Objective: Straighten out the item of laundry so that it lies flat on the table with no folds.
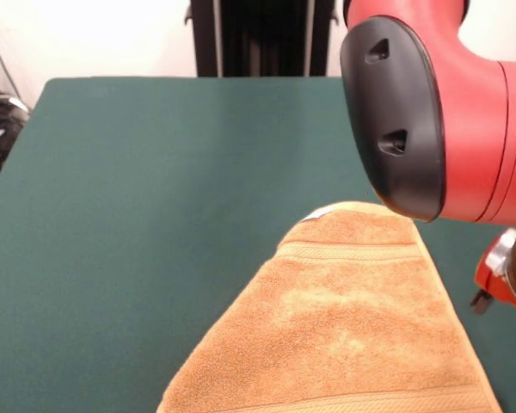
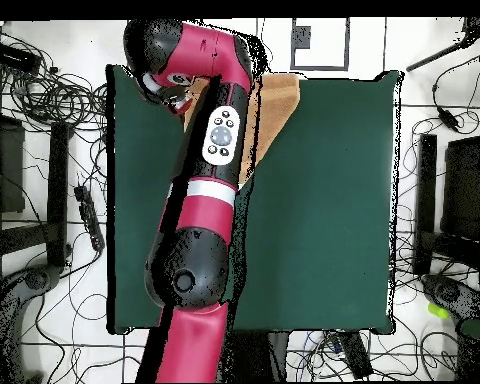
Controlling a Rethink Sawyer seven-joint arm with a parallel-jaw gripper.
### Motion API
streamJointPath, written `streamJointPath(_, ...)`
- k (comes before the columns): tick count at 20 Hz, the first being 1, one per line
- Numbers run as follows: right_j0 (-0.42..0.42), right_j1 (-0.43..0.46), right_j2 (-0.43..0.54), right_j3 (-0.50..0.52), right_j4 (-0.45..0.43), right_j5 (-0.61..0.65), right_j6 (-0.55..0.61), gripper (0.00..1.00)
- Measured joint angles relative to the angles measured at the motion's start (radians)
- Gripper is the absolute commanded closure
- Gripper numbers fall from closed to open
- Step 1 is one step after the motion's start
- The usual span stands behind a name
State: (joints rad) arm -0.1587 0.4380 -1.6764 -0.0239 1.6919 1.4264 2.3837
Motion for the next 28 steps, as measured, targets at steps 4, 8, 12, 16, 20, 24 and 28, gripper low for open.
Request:
streamJointPath(4,-0.014,-0.006,-0.007,0.000,0.010,0.006,-0.012,0.00)
streamJointPath(8,-0.028,-0.022,-0.007,0.000,0.010,0.032,-0.061,0.00)
streamJointPath(12,-0.044,-0.045,-0.007,0.000,0.020,0.089,-0.165,0.00)
streamJointPath(16,-0.055,-0.062,-0.007,0.000,0.032,0.126,-0.245,0.00)
streamJointPath(20,-0.062,-0.073,-0.005,0.000,0.031,0.140,-0.308,0.00)
streamJointPath(24,-0.062,-0.079,0.021,0.000,0.012,0.140,-0.356,0.00)
streamJointPath(28,-0.062,-0.078,0.062,-0.001,-0.027,0.140,-0.384,0.00)
